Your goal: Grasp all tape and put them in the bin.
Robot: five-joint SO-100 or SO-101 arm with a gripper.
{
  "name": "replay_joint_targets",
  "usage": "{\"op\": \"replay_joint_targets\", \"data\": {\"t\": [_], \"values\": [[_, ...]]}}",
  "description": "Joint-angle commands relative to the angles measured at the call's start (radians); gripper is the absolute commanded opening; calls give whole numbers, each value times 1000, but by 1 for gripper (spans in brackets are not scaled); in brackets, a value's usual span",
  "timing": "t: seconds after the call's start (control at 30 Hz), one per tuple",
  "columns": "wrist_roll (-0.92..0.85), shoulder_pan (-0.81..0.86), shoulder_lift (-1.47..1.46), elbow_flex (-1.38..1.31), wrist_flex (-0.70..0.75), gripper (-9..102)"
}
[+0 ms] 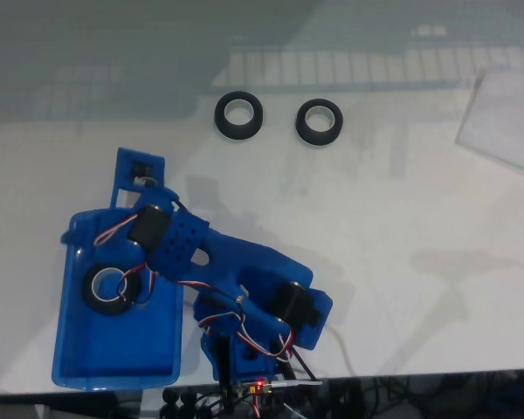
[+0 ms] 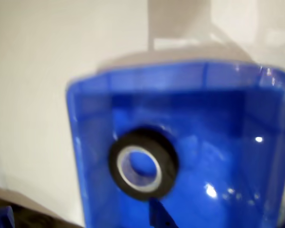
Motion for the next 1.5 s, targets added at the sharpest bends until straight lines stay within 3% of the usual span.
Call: {"op": "replay_joint_targets", "data": {"t": [0.0,0.3,0.47,0.77,1.23,1.47], "values": [[37,127,6,-9,-89,37],[305,799,-153,-8,-517,37],[382,976,-331,-35,-618,37],[468,1072,-623,-201,-589,37],[463,1058,-937,-485,-411,35],[443,1057,-1086,-640,-302,29]]}}
